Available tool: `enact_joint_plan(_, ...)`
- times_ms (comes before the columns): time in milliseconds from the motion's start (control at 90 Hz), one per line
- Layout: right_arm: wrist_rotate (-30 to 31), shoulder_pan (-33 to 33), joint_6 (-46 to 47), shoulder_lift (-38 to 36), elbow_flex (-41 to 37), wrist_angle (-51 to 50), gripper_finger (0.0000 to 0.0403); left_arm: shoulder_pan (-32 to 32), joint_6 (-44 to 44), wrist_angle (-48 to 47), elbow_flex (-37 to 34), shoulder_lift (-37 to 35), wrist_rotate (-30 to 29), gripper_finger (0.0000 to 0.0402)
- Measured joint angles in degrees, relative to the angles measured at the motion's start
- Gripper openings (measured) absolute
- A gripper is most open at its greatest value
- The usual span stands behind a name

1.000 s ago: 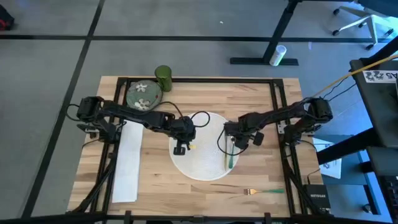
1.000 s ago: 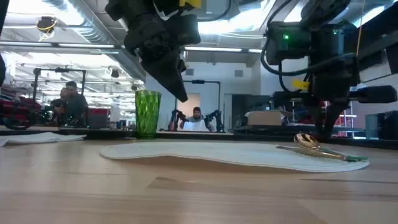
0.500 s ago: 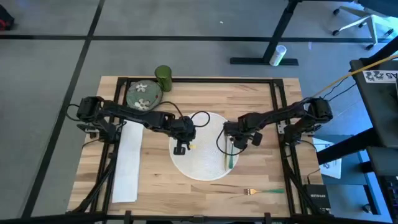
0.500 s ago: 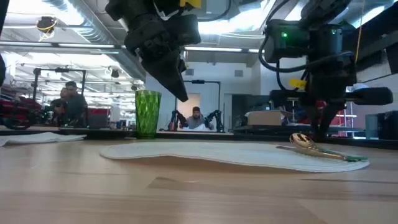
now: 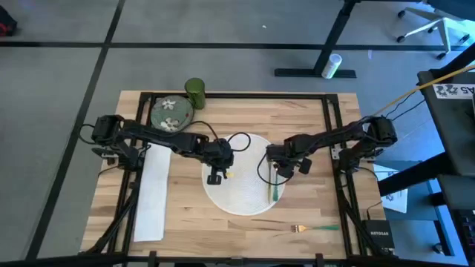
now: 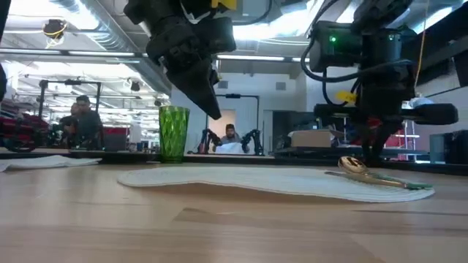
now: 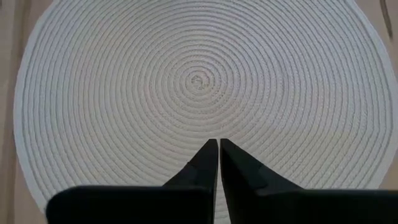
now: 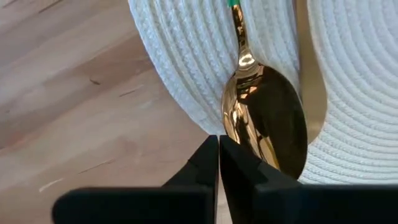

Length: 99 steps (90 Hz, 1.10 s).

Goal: Set table place
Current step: Put the green spoon on the white table mat to the right of the gold table knife, then fold the white table napkin

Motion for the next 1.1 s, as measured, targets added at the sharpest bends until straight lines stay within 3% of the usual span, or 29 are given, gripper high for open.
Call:
enact_joint_plan(144, 0.55, 0.00, 0.04, 0.00, 0.00, -0.08, 0.0000, 0.00, 0.04, -0.02, 0.00, 0.00, -0.42, 0.0000)
enact_joint_plan(300, 0.70, 0.01, 0.19, 0.00, 0.01, -0.70, 0.0000, -0.20, 0.03, -0.17, 0.00, 0.00, -6.31, 0.0000)
enact_joint_plan(611, 0.68, 0.02, 1.75, -0.67, 0.02, -2.38, 0.0000, -0.91, 0.15, -3.65, 0.00, 0.00, -6.74, 0.0000)
enact_joint_plan(1100, 0.53, 0.04, 7.99, -13.23, 0.11, -1.57, 0.0000, -6.65, -4.56, -15.47, 0.00, -0.02, -11.98, 0.0000)
